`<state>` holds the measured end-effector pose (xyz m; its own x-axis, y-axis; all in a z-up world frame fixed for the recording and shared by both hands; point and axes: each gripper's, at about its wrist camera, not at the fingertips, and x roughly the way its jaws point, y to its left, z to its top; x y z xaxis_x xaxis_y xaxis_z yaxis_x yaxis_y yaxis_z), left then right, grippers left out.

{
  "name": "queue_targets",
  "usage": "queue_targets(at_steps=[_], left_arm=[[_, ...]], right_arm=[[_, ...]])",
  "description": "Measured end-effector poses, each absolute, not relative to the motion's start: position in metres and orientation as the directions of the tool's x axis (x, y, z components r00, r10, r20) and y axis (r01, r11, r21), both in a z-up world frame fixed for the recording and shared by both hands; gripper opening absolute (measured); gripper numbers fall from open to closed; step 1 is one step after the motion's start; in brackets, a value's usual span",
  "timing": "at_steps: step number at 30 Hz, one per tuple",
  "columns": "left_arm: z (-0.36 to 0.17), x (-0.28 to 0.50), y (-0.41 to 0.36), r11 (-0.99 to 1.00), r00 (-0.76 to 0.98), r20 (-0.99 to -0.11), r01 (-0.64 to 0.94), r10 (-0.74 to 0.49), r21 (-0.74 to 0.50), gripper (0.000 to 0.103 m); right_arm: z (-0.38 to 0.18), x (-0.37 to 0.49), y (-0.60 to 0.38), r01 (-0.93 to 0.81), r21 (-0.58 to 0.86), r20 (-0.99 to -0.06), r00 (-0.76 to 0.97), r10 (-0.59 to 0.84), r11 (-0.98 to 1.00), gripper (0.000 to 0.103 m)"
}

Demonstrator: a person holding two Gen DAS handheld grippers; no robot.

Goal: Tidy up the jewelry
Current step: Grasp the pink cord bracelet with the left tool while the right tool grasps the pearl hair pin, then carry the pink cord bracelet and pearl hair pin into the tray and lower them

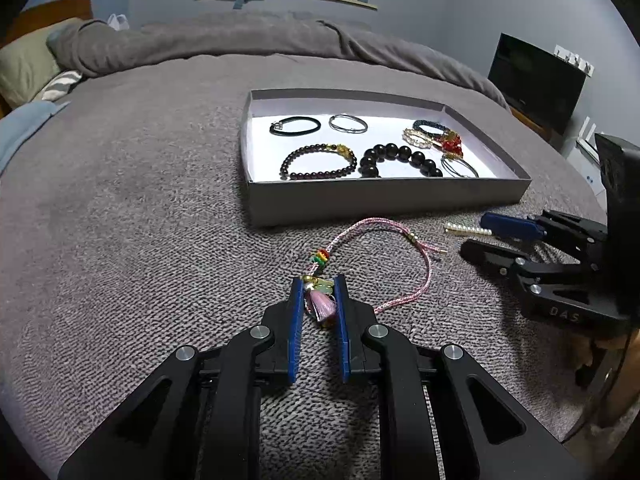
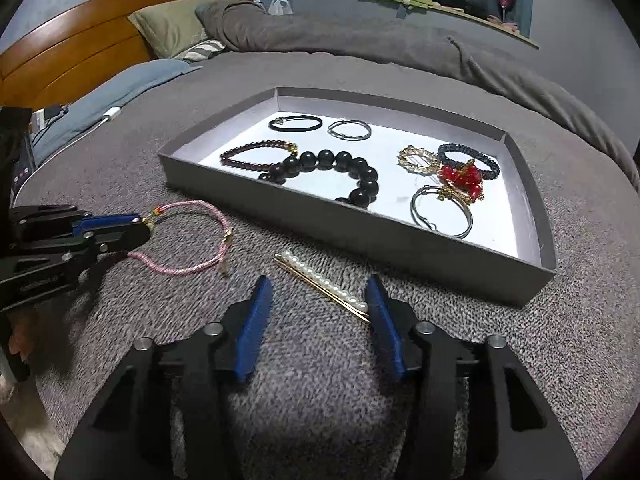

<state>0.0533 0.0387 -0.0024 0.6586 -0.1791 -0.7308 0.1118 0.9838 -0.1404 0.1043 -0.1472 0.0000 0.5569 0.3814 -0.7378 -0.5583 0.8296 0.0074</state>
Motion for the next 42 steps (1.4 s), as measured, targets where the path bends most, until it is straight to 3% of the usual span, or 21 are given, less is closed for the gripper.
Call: queue_targets(at_steps=[15,17,22,34,42], left_arm=[[-0.008,0.059,0.037,0.985,0.648,-0.742,0.115,-0.173,-0.129,0.016],[-0.008,0.059,0.037,0.985,0.649,-0.741,0.116,-0.174,-0.13,0.016],[-0.008,0.058,0.038,0.984,0.654,-0.735,0.119,-0.178,-0.132,0.016],[0.048,0.033,0.036,0.971,0.776,-0.584,0.185,-0.237,-0.149,0.016],[0.092,0.051,0.042,0.969,0.83,-0.501,0.184,-0.244,-0.167,0.016]], right_arm=[[0.0,0.103,-0.146,-0.588,-0.002,-0.742,0.543,0.393,0.809,0.042],[0.0,0.099,-0.145,-0.597,0.0,-0.742,0.538,0.4,0.802,0.026],[0.003,0.09,-0.146,-0.609,0.007,-0.734,0.535,0.418,0.793,0.008],[0.039,0.073,-0.175,-0.579,0.117,-0.625,0.589,0.513,0.807,0.008],[0.06,0.1,-0.2,-0.492,0.136,-0.585,0.661,0.47,0.86,0.008]])
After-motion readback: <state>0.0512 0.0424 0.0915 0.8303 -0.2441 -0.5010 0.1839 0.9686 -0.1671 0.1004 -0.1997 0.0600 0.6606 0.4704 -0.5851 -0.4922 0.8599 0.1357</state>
